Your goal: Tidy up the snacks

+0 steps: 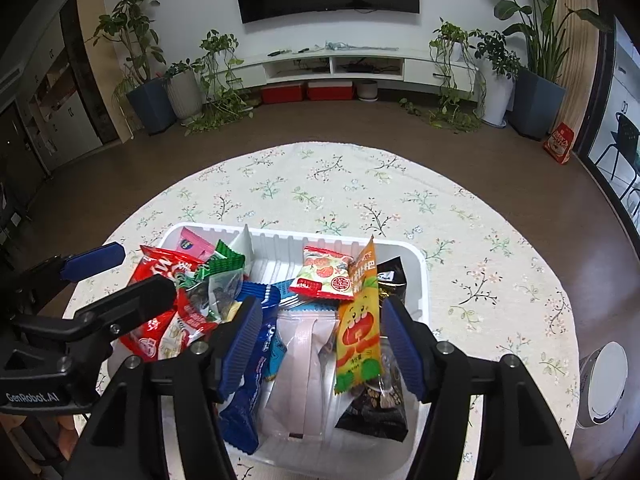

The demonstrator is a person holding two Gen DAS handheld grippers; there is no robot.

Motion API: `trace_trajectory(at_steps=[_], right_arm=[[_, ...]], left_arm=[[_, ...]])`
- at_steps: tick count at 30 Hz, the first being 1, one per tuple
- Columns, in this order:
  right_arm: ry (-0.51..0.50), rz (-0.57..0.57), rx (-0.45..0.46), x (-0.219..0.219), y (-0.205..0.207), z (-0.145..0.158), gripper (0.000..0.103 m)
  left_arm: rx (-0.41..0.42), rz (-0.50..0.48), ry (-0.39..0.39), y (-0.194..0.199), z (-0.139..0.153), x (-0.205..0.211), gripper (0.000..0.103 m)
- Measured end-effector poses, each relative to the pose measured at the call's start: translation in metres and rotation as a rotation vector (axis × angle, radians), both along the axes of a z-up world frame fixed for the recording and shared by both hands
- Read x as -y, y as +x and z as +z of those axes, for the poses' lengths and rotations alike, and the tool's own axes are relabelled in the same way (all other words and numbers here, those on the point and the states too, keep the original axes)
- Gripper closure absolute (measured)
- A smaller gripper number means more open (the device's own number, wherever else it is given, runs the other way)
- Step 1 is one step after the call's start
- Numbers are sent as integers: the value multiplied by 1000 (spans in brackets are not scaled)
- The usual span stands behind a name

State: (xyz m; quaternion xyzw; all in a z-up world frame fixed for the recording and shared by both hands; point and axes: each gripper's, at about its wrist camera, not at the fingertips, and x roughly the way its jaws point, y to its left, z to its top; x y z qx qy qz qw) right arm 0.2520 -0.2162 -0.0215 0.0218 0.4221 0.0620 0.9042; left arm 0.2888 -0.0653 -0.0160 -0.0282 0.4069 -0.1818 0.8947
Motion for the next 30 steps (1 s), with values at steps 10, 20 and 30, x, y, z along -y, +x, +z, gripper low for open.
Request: trace_trajectory(at_steps=[10, 20, 30], right_arm=[[46, -19, 138, 9, -78, 31, 11], [84, -74, 143, 19, -159, 16, 9], [56, -106, 189, 14, -216, 36, 9]], left_arm=[[194, 45, -40, -88, 37, -22, 1], [376, 243, 312, -236, 40, -14, 1], [245, 254, 215, -310, 55, -9, 1]])
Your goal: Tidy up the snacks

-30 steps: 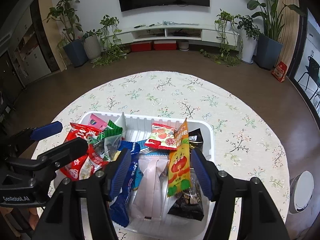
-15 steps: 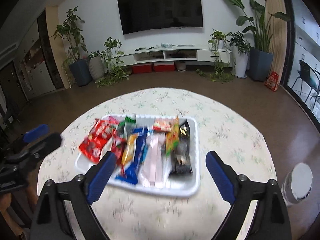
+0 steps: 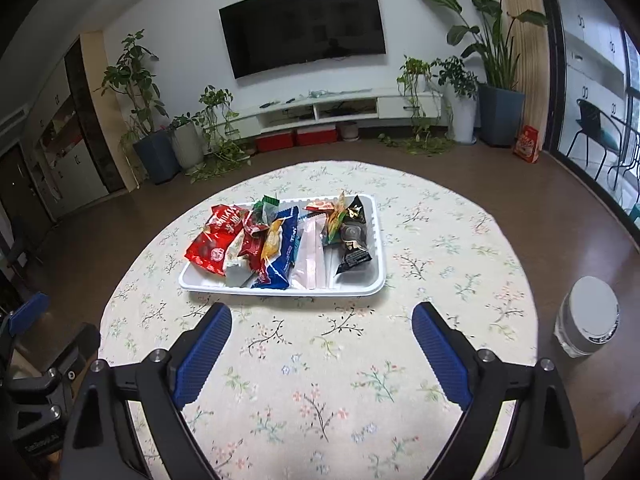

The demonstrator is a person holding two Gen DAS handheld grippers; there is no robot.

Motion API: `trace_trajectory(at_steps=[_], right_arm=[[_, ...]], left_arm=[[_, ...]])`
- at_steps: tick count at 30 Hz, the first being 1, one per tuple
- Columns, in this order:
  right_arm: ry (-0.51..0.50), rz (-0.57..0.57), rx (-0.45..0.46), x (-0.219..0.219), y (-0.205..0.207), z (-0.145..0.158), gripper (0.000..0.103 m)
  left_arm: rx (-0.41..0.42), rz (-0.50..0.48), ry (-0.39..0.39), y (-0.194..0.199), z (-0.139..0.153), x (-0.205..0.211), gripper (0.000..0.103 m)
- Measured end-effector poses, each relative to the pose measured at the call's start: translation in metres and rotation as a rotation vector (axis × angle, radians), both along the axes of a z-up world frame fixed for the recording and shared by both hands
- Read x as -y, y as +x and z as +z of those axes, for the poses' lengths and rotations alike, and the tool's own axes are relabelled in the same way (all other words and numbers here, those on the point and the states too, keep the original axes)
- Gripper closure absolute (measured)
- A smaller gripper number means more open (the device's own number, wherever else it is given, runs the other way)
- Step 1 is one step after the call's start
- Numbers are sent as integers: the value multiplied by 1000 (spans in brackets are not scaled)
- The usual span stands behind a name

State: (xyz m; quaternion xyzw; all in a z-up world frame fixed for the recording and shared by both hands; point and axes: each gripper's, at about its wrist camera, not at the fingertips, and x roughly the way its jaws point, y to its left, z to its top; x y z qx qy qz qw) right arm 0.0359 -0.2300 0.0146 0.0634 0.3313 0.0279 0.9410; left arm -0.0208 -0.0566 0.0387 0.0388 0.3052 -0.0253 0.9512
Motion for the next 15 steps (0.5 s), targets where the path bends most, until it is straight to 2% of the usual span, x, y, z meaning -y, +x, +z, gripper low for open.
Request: trace_trajectory(at_steps=[2, 4, 15], right_arm=[[-6, -7, 9, 1, -9, 4, 9], [-9, -13, 17, 1, -19, 8, 8], [-63, -40, 3, -5, -38, 12, 7]], left_arm=[[-55, 4, -25, 3, 3, 3, 1], [-71, 22, -6, 1, 3, 8, 1], [-82, 13, 4, 7, 10, 15, 1]])
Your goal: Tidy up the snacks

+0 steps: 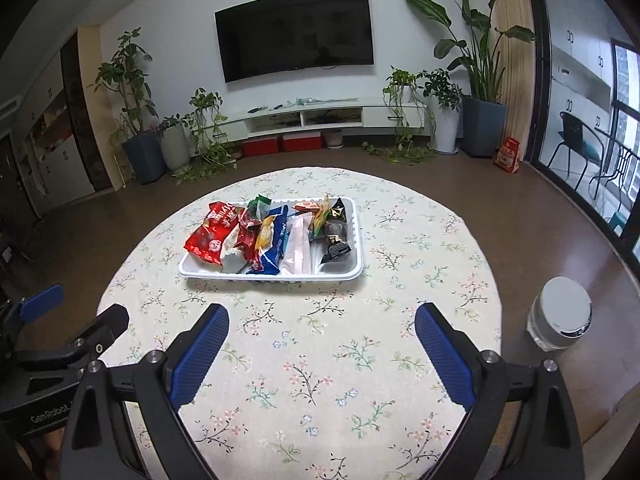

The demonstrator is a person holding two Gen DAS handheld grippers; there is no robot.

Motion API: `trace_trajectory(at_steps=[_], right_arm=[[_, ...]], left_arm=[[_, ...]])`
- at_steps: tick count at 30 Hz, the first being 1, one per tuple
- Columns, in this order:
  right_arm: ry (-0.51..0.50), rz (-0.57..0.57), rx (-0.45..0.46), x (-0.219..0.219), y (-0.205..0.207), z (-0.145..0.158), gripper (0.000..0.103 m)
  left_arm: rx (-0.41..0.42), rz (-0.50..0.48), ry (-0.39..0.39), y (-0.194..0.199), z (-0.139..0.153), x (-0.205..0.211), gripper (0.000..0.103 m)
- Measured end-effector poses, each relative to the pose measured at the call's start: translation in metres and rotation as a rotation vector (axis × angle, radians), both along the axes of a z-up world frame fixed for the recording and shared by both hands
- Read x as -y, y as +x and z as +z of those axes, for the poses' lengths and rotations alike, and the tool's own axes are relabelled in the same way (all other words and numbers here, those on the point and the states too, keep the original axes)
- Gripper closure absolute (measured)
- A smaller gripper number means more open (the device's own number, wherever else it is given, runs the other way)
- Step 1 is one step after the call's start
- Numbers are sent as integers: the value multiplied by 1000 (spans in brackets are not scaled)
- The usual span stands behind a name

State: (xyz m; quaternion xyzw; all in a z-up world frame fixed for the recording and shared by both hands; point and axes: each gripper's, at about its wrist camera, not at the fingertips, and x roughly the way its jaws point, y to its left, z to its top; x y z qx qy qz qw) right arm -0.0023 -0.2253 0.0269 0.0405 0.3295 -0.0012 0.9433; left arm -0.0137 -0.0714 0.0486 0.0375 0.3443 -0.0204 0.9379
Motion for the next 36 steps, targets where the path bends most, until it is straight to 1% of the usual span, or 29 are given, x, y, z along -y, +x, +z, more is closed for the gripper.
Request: trace_trajectory(at_steps=[3, 12, 22, 36], right_arm=[[-2, -4, 1, -1, -3, 1, 7], [-7, -24, -14, -1, -4, 1, 7], [-32, -32, -43, -7, -2, -4, 7], [-41, -34, -51, -9, -2, -7, 7]], left_arm=[[-9, 3, -16, 2, -2, -2, 1], [-29, 11, -29, 7, -8, -8, 1], [-43, 24, -35, 13, -15, -13, 1], [-55, 32, -43, 17, -21, -17, 1]])
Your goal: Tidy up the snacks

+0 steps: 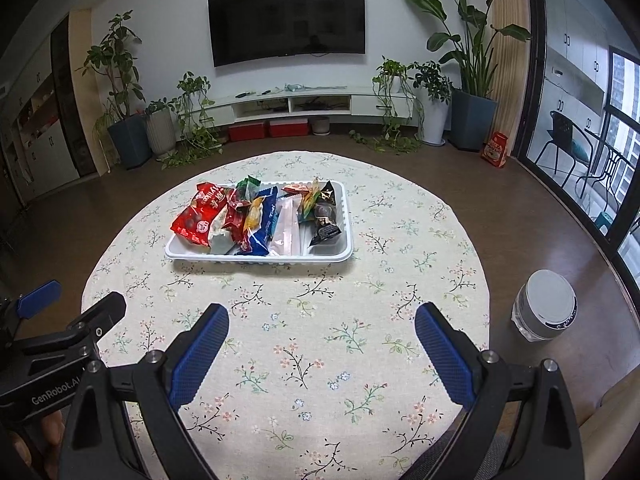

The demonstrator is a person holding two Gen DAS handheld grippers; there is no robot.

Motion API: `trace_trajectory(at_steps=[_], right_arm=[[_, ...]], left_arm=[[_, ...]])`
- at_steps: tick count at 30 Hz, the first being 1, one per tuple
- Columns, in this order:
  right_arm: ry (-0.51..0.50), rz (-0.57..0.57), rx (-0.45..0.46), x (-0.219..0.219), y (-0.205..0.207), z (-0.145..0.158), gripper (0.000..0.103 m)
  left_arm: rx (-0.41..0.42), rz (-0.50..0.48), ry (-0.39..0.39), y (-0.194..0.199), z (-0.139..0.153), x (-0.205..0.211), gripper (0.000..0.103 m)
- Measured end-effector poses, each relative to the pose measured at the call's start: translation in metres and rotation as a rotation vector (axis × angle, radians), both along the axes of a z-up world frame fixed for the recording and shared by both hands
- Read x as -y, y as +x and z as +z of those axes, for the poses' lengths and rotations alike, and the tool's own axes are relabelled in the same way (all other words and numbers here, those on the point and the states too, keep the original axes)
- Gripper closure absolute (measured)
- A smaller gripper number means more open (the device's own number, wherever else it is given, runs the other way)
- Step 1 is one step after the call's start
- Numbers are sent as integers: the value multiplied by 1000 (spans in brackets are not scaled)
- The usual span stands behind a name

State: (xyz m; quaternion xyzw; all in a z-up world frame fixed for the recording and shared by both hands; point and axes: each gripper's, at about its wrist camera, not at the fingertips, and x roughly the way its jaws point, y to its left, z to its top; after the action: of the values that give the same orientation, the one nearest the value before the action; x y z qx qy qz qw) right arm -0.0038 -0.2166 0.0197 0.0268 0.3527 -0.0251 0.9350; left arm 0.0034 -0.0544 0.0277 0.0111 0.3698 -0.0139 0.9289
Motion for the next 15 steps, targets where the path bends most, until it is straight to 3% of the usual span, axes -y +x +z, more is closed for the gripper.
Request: trace_trajectory(at_steps=[15], right_arm=[[1, 3, -13, 2, -1, -6, 7]], left_arm=[[-5, -4, 1, 1, -2, 1, 1]])
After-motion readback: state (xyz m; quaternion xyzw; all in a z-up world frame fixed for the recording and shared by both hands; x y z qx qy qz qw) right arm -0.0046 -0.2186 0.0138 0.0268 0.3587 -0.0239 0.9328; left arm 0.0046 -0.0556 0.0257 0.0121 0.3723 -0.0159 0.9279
